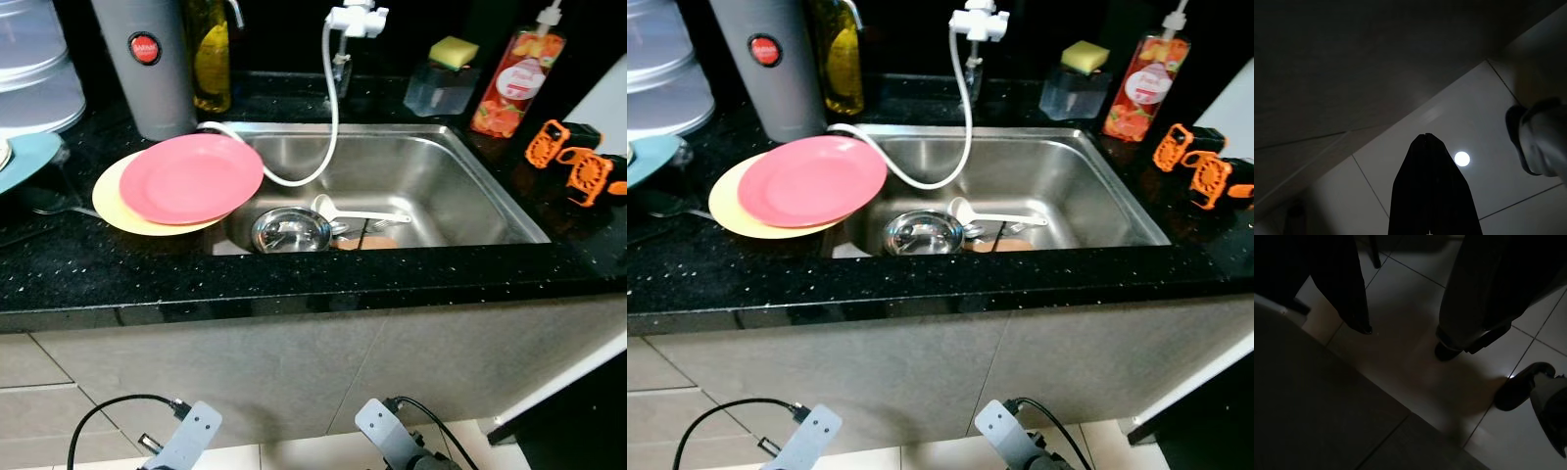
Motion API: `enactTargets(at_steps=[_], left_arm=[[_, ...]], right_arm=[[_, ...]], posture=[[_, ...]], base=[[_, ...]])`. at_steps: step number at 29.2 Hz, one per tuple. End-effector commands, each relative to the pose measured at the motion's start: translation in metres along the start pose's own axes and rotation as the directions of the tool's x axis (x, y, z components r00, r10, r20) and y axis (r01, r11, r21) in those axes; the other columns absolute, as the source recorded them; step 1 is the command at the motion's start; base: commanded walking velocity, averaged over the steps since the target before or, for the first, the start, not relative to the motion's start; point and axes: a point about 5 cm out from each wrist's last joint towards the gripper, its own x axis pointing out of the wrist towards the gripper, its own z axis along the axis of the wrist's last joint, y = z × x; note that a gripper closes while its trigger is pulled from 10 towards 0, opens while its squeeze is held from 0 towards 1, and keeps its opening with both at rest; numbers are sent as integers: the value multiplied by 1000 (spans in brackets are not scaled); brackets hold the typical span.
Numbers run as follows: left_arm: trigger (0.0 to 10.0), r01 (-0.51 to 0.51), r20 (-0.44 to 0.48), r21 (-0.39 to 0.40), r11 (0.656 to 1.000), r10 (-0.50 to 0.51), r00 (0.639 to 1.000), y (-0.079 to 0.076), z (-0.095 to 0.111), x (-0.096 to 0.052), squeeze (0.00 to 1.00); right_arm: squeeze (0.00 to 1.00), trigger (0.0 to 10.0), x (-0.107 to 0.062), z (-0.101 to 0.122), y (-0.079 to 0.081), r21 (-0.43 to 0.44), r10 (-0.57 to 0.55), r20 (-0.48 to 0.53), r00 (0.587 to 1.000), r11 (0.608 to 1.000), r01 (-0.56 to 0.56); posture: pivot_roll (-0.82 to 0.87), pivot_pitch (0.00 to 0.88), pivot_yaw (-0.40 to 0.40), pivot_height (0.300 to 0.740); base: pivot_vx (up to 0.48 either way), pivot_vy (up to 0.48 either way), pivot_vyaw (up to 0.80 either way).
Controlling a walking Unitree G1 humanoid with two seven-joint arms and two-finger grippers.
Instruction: Kitchen organization
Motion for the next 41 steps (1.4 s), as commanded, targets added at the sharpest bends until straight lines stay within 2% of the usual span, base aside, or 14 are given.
enactTargets(at_steps=[1,5,6,13,18,19,24,25,29,30,34,38,41], left_arm=[[10000,22,-6,23,999,-22,1000,2,-2,0,0],[10000,22,-9,29,999,-22,1000,6,-3,0,0],[10000,27,-5,50,998,-27,1000,8,1,1,0],[10000,33,42,38,999,-34,999,6,22,7,0],[10000,43,53,44,998,-45,998,2,25,7,0],[10000,43,46,38,998,-45,998,-1,21,6,0],[10000,41,28,27,999,-42,999,-2,14,4,0],[10000,36,7,20,999,-36,999,-2,6,2,0],[10000,23,-8,5,1000,-23,1000,-2,1,0,0],[10000,-2,-16,-33,999,1,1000,0,-2,0,0],[10000,-78,-38,-157,984,73,997,4,-8,-2,0],[10000,-115,-66,-212,971,103,993,2,-17,-6,0],[10000,-134,-109,-239,962,110,988,-3,-34,-13,0]], right_arm=[[0,10000,-2,-8,-6,99,-59,-28,998,993,62],[0,10000,-4,-12,-7,164,-87,-38,996,982,92],[0,10000,-7,-23,-7,193,-101,-62,993,975,111],[0,10000,-13,-43,-2,168,-91,-114,989,980,110],[0,10000,-12,-38,-4,183,-100,-88,991,976,115],[0,10000,-9,-29,-4,171,-92,-58,994,980,100],[0,10000,-6,-19,-5,161,-88,-29,996,983,91],[0,10000,-4,-12,-7,152,-84,-11,996,985,84],[0,10000,-3,-7,-7,135,-75,1,997,988,74],[0,10000,-2,-4,-6,105,-55,12,998,993,54],[0,10000,0,3,-5,47,-16,32,999,999,15],[0,10000,1,8,-5,22,-1,39,999,1000,0],[0,10000,2,14,-6,3,9,47,999,1000,-9]], posture=[[118,0,-20,740],[89,0,8,740],[77,0,17,740],[51,0,23,740],[43,0,17,740],[55,0,0,740],[61,0,-8,740],[80,0,-27,740],[92,0,-45,740],[114,0,-76,740],[138,0,-108,740],[168,0,-136,740],[185,0,-150,740]], base=[[0,0,0],[0,0,0],[0,0,0],[0,0,0],[0,0,0],[0,0,0],[0,0,0],[0,0,0],[0,0,0],[0,0,0],[0,0,0],[0,0,0],[0,0,0]])
